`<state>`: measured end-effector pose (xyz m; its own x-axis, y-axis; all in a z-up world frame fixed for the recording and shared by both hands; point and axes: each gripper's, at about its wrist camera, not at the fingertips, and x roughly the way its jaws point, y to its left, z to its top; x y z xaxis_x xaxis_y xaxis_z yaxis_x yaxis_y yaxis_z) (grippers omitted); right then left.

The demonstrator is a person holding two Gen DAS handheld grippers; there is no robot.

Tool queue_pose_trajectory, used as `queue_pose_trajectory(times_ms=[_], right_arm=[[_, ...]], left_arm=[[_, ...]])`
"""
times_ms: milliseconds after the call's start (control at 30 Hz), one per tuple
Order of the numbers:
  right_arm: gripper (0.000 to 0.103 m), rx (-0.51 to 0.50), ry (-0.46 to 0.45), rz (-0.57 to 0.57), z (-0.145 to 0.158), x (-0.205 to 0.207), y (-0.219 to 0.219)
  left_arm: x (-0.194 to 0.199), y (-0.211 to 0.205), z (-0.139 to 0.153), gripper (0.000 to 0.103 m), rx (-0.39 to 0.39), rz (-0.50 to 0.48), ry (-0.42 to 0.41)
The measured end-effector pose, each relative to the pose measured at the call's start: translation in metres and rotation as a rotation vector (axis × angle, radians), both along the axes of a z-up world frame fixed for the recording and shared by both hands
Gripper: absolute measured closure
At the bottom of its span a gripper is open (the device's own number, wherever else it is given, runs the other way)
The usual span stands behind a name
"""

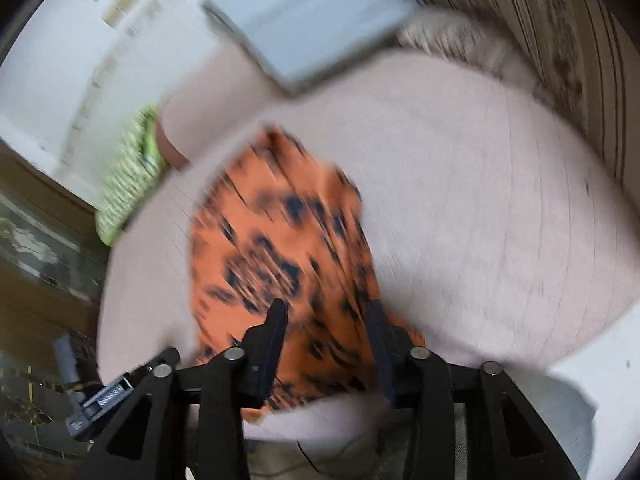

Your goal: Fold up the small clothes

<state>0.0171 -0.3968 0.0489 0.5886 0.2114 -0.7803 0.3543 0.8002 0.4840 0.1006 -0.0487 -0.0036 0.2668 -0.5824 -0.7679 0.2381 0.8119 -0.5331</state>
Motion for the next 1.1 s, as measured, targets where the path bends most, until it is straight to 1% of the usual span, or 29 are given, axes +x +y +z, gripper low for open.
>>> queue_pose_trajectory(times_ms=[33,100,133,200,233,333,367,400,433,467,500,533,600,667,733,767,800,867,900,933,967,1000,1067,1100], right_arm=[[0.052,0.004,-0.029,0.028,0.01,0.009,-0.002],[0.052,0.02,-0.069,0.076,0.02,0.032,-0.006],[0.052,0.04,-0.075,0.103,0.022,0.051,-0.008],[0.052,0.09,-0.061,0.158,0.016,0.085,-0.006],[0.052,0.111,-0.036,0.162,0.008,0.106,-0.01],[0.052,0.107,0.011,0.149,-0.019,0.152,-0.021],[0.055,0.107,0.036,0.138,-0.031,0.16,-0.025],[0.065,0.104,0.068,0.122,-0.044,0.166,-0.029],[0.075,0.103,0.093,0.102,-0.057,0.167,-0.032],[0.077,0.094,0.129,0.09,-0.066,0.167,-0.034],[0.078,0.069,0.166,0.085,-0.074,0.172,-0.034],[0.078,0.022,0.199,0.095,-0.082,0.177,-0.034],[0.078,-0.018,0.251,0.107,-0.093,0.188,-0.032],[0.078,-0.065,0.303,0.13,-0.104,0.197,-0.024],[0.077,-0.085,0.312,0.139,-0.106,0.201,-0.02],[0.077,-0.068,0.301,0.135,-0.105,0.201,-0.021],[0.077,-0.028,0.282,0.123,-0.102,0.199,-0.026],[0.077,0.095,0.223,0.082,-0.093,0.19,-0.044],[0.074,0.16,0.186,0.063,-0.089,0.184,-0.052],[0.069,0.214,0.148,0.049,-0.085,0.176,-0.058],[0.063,0.236,0.129,0.045,-0.081,0.17,-0.06],[0.05,0.244,0.123,0.041,-0.081,0.162,-0.061],[0.048,0.264,0.128,0.016,-0.085,0.151,-0.063],[0.048,0.301,0.131,0.012,-0.089,0.147,-0.064]], left_arm=[[0.007,-0.001,0.002,0.049,-0.001,0.001,0.001],[0.027,-0.006,0.007,0.049,0.019,-0.001,-0.006],[0.039,-0.011,0.007,0.049,0.025,0.002,-0.004],[0.064,-0.016,0.004,0.049,0.011,-0.003,0.004],[0.081,-0.021,-0.002,0.049,0.002,-0.002,0.025],[0.114,-0.03,-0.021,0.049,-0.024,-0.005,0.077],[0.123,-0.031,-0.03,0.049,-0.042,-0.01,0.096],[0.132,-0.032,-0.041,0.049,-0.076,-0.01,0.124],[0.137,-0.031,-0.047,0.049,-0.106,-0.007,0.144],[0.142,-0.028,-0.059,0.049,-0.179,0.01,0.187],[0.144,-0.028,-0.066,0.046,-0.224,0.021,0.222],[0.146,-0.026,-0.074,0.04,-0.263,0.037,0.258],[0.147,-0.025,-0.079,0.037,-0.274,0.05,0.275],[0.147,-0.026,-0.075,0.037,-0.258,0.047,0.263],[0.145,-0.025,-0.069,0.037,-0.242,0.052,0.254],[0.142,-0.021,-0.065,0.037,-0.243,0.057,0.253],[0.139,-0.02,-0.063,0.037,-0.249,0.06,0.252],[0.135,-0.018,-0.057,0.037,-0.268,0.062,0.247],[0.133,-0.018,-0.053,0.037,-0.27,0.057,0.24],[0.131,-0.019,-0.05,0.037,-0.265,0.051,0.237],[0.129,-0.021,-0.049,0.037,-0.261,0.046,0.238],[0.127,-0.025,-0.048,0.037,-0.253,0.033,0.239],[0.124,-0.03,-0.048,0.037,-0.217,0.016,0.233],[0.122,-0.034,-0.049,0.037,-0.187,0.009,0.228]])
